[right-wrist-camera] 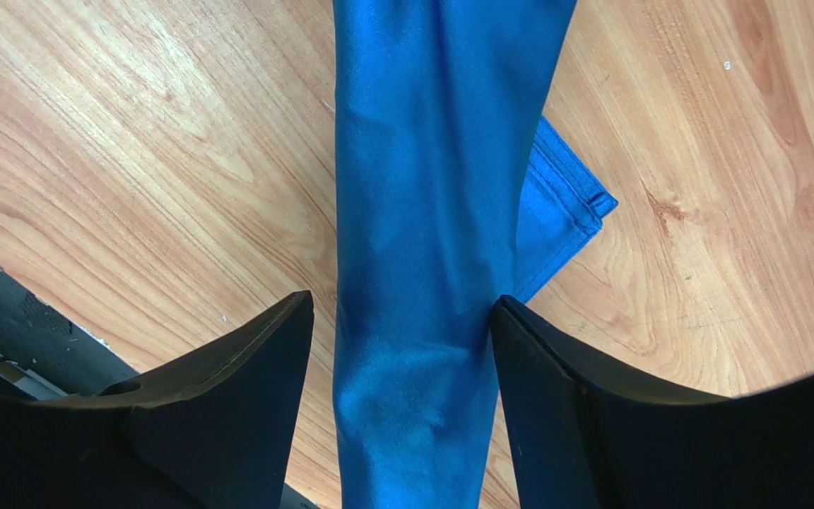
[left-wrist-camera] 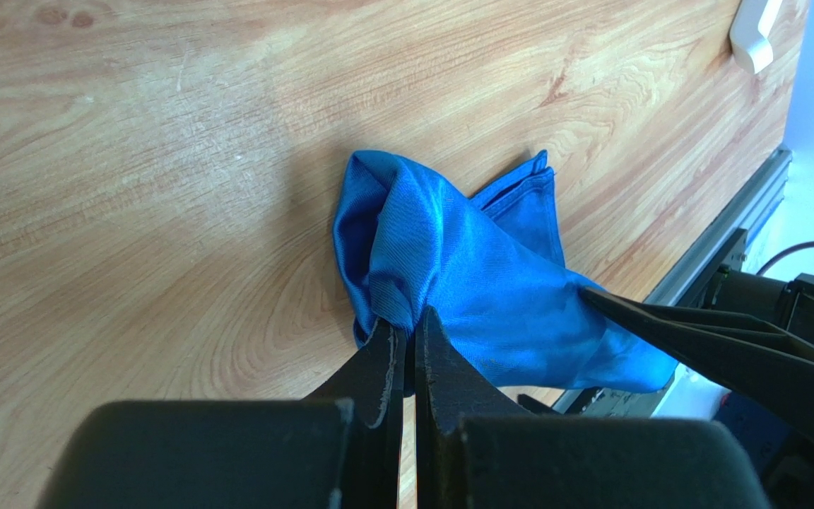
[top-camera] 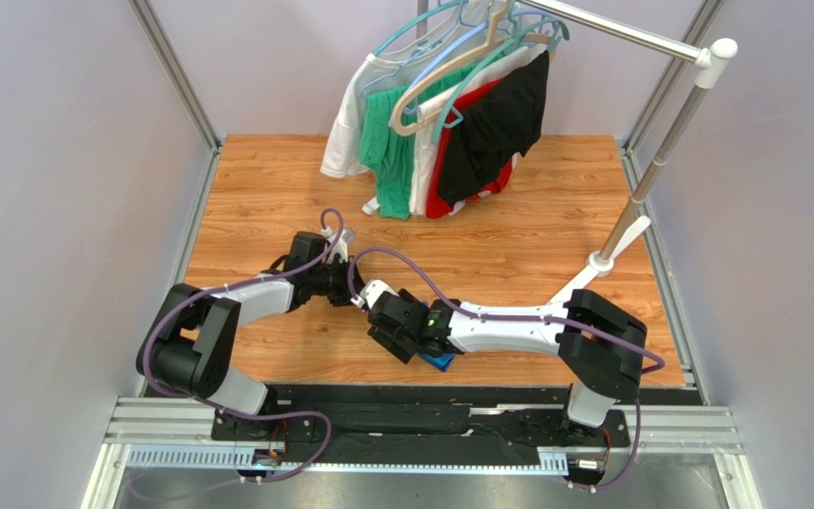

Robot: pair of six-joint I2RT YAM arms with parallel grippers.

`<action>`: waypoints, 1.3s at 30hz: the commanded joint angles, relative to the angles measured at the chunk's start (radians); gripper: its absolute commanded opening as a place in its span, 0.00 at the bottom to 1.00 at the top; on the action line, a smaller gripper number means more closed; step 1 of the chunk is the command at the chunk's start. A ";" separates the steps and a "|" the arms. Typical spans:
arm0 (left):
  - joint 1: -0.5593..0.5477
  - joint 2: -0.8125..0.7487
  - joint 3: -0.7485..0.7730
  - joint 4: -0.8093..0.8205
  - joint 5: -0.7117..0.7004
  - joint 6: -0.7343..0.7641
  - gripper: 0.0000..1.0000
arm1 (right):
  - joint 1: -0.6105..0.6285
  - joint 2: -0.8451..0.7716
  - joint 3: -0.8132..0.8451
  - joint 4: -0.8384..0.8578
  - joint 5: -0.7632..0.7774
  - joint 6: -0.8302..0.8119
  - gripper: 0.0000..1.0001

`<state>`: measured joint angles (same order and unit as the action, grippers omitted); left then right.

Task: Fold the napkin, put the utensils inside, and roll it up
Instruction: Roll the napkin with the utensil

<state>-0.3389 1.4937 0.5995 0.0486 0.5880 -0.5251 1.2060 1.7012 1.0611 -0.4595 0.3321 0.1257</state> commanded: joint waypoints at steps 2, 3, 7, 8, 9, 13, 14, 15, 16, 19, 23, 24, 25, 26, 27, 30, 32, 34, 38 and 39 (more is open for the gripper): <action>-0.006 0.002 0.029 -0.019 0.019 0.013 0.00 | 0.009 0.049 -0.009 0.048 -0.004 0.003 0.68; -0.006 0.002 0.029 -0.021 0.019 0.013 0.00 | 0.009 0.052 -0.010 0.048 -0.007 0.005 0.68; -0.006 -0.001 0.031 -0.020 0.021 0.013 0.00 | 0.007 0.066 -0.021 0.058 -0.005 0.012 0.67; -0.006 -0.001 0.031 -0.019 0.022 0.013 0.00 | 0.007 0.069 -0.021 0.058 -0.004 0.015 0.66; -0.006 -0.003 0.031 -0.019 0.026 0.013 0.00 | 0.007 0.077 -0.021 0.059 -0.004 0.018 0.65; -0.006 -0.016 0.026 -0.001 0.038 0.007 0.00 | -0.003 0.092 -0.023 0.053 -0.008 0.029 0.52; -0.006 -0.021 0.023 -0.001 0.036 0.004 0.00 | -0.008 0.094 -0.023 0.051 -0.011 0.035 0.31; -0.006 -0.026 0.022 0.000 0.032 0.002 0.00 | -0.013 0.092 -0.024 0.051 -0.037 0.040 0.28; -0.006 -0.039 0.022 0.002 0.026 -0.001 0.01 | -0.022 0.092 -0.023 0.047 -0.050 0.038 0.27; -0.006 -0.081 0.017 0.002 -0.005 -0.021 0.13 | -0.031 0.087 -0.020 0.039 -0.102 0.041 0.25; 0.000 -0.162 0.025 -0.021 -0.085 -0.047 0.53 | -0.059 0.075 -0.023 0.042 -0.197 0.066 0.20; 0.009 -0.179 0.028 -0.026 -0.114 -0.052 0.59 | -0.075 0.069 -0.026 0.044 -0.244 0.071 0.20; 0.020 -0.209 0.029 -0.032 -0.123 -0.053 0.61 | -0.086 0.063 -0.027 0.048 -0.267 0.075 0.19; 0.031 -0.223 0.031 -0.044 -0.129 -0.055 0.63 | -0.097 0.057 -0.030 0.053 -0.292 0.086 0.19; 0.055 -0.234 0.032 -0.046 -0.148 -0.055 0.63 | -0.108 0.049 -0.032 0.055 -0.351 0.088 0.19; 0.089 -0.269 0.020 -0.096 -0.166 -0.053 0.64 | -0.154 0.040 -0.036 0.064 -0.439 0.098 0.19; 0.106 -0.292 0.000 -0.095 -0.172 -0.059 0.64 | -0.187 0.038 -0.038 0.073 -0.487 0.103 0.17; 0.109 -0.315 -0.016 -0.078 -0.160 -0.059 0.64 | -0.226 0.037 -0.044 0.090 -0.563 0.111 0.17; 0.109 -0.326 -0.075 0.037 -0.084 -0.062 0.64 | -0.282 0.038 -0.062 0.127 -0.689 0.120 0.15; 0.109 -0.326 -0.089 0.065 -0.047 -0.070 0.64 | -0.304 0.040 -0.065 0.133 -0.732 0.118 0.15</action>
<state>-0.2321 1.1866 0.5610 0.0059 0.4522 -0.5751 0.9482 1.7447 1.0275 -0.3622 -0.1993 0.2176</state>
